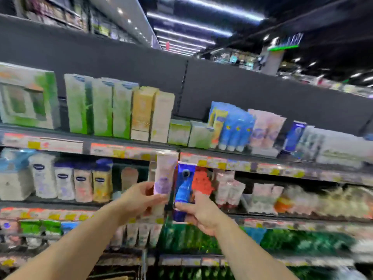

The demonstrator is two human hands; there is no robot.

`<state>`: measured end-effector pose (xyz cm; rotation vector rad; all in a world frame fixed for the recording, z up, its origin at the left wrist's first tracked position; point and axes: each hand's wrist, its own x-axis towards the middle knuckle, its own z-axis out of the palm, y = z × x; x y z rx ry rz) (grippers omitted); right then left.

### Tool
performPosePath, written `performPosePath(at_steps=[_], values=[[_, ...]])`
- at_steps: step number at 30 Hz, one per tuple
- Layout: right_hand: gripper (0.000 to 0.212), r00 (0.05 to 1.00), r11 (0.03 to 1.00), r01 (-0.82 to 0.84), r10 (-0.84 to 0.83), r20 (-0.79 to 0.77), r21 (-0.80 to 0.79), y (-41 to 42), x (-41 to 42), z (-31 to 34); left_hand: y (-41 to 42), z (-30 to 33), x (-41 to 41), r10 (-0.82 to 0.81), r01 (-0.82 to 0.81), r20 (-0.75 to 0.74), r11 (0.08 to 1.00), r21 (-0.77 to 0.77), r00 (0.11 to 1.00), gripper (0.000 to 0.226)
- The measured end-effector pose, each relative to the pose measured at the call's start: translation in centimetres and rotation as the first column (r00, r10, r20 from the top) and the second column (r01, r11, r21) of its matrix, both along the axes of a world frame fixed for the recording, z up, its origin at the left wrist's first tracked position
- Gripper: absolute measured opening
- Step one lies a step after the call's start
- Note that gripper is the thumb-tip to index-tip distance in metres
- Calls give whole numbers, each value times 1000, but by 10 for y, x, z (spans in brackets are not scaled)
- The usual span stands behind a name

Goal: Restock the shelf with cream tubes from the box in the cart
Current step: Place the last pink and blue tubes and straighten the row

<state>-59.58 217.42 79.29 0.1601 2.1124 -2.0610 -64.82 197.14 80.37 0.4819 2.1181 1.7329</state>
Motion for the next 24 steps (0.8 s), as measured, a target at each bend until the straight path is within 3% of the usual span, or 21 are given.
performPosePath(at_steps=[2,7,11,16,24], values=[[27,997,997,53,-50,-61,60,50,5,10,51,8,1,-25,25,-13,999,26,1000,19],[36,972,969,177,-145,-184,172,187,16,28,183,22,6,4,1,-101,999,50,995,15],[36,956,956,248,-215,-202,159,285,32,50,271,41,13,42,-26,-167,995,95,985,10],[33,937,932,302,-253,-240,200,375,41,68,329,57,10,83,-69,-193,995,79,978,29],[40,777,742,588,-409,-478,322,476,7,108,383,79,-17,27,-2,-210,993,116,977,20]])
